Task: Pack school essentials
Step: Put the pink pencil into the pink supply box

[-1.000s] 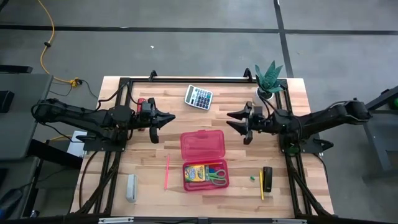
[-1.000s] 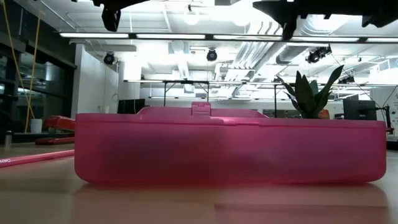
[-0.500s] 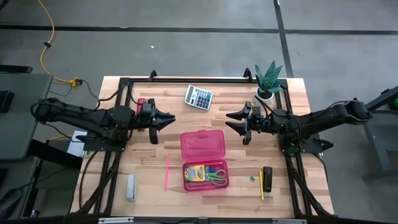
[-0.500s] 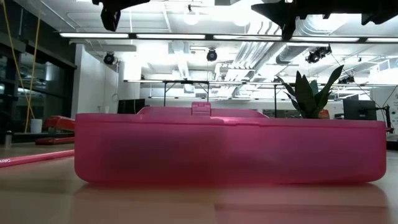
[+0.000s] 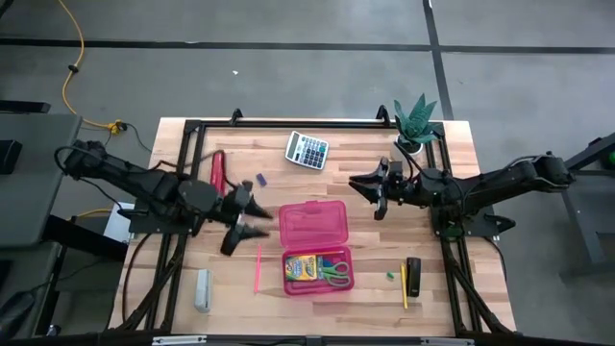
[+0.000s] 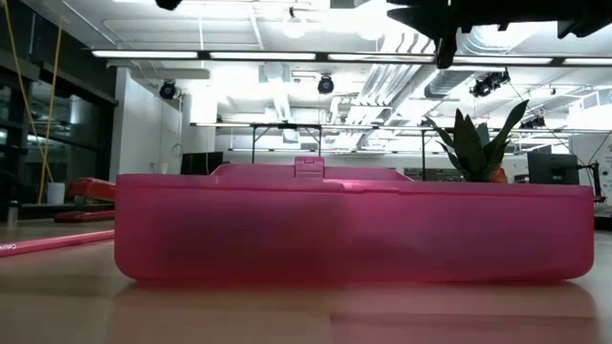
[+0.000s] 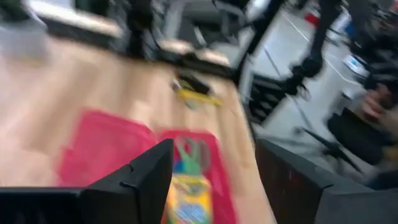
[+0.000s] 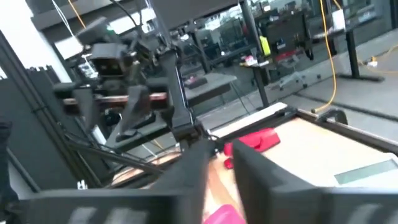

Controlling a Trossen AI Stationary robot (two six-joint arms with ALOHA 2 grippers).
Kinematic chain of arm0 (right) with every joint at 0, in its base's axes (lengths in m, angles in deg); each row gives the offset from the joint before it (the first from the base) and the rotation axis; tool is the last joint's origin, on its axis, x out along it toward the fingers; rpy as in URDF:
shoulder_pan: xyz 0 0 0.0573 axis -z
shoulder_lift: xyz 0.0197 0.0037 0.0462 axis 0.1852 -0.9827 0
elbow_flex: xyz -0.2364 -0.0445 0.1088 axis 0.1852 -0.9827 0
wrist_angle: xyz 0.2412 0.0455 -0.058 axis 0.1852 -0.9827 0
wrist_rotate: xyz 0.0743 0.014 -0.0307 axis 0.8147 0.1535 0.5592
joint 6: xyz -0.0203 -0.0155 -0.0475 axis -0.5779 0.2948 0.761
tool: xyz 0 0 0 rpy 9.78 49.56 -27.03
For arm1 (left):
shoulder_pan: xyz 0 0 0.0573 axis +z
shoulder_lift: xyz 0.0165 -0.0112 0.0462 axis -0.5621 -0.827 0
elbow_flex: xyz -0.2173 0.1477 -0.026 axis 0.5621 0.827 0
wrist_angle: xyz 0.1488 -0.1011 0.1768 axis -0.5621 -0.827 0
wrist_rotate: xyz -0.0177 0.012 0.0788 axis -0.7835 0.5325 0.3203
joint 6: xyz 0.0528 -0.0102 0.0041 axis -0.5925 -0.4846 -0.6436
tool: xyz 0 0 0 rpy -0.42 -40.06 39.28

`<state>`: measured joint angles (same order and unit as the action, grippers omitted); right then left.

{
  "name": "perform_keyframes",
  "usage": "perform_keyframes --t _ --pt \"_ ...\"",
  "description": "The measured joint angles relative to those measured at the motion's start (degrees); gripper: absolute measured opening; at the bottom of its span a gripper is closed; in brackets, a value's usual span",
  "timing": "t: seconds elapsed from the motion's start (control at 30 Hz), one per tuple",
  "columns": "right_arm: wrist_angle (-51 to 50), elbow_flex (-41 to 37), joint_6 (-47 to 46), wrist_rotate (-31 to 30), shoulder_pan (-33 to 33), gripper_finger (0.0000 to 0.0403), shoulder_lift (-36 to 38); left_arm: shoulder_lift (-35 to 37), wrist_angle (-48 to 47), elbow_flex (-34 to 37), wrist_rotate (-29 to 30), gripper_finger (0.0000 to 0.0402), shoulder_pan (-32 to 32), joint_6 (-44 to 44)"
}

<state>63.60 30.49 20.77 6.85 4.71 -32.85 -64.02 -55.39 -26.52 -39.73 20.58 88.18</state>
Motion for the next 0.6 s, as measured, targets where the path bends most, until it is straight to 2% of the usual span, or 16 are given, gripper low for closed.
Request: perform_keyframes --t 0.03,0.1,0.2,0.4,0.5,0.6 --pt "-0.72 0.0 -0.27 0.2 0.0 0.0033 0.0 -0.82 -1.01 -0.46 -0.89 0.022 -1.17 2.19" --pt "-2.86 0.0 -1.09 0.45 0.0 0.0013 0.0 -2.69 -3.79 -1.56 -2.34 0.0221 -3.73 7.13" --pt "-6.42 0.0 -3.93 0.43 0.0 0.0024 0.0 -6.24 -10.78 -2.59 -2.52 0.022 -8.44 18.31" --pt "-13.95 0.0 -6.22 1.54 0.0 0.0005 0.0 -16.5 -17.57 -2.62 0.25 0.0218 -17.06 47.86" --pt "-16.16 0.0 -6.23 1.54 0.0 0.0005 -0.02 -22.95 -17.72 -2.62 3.6 0.0218 -18.91 59.8" --pt "-16.81 0.0 -6.22 1.54 0.0 0.0002 -0.02 -28.96 -17.61 -2.64 6.05 0.0218 -18.58 68.11"
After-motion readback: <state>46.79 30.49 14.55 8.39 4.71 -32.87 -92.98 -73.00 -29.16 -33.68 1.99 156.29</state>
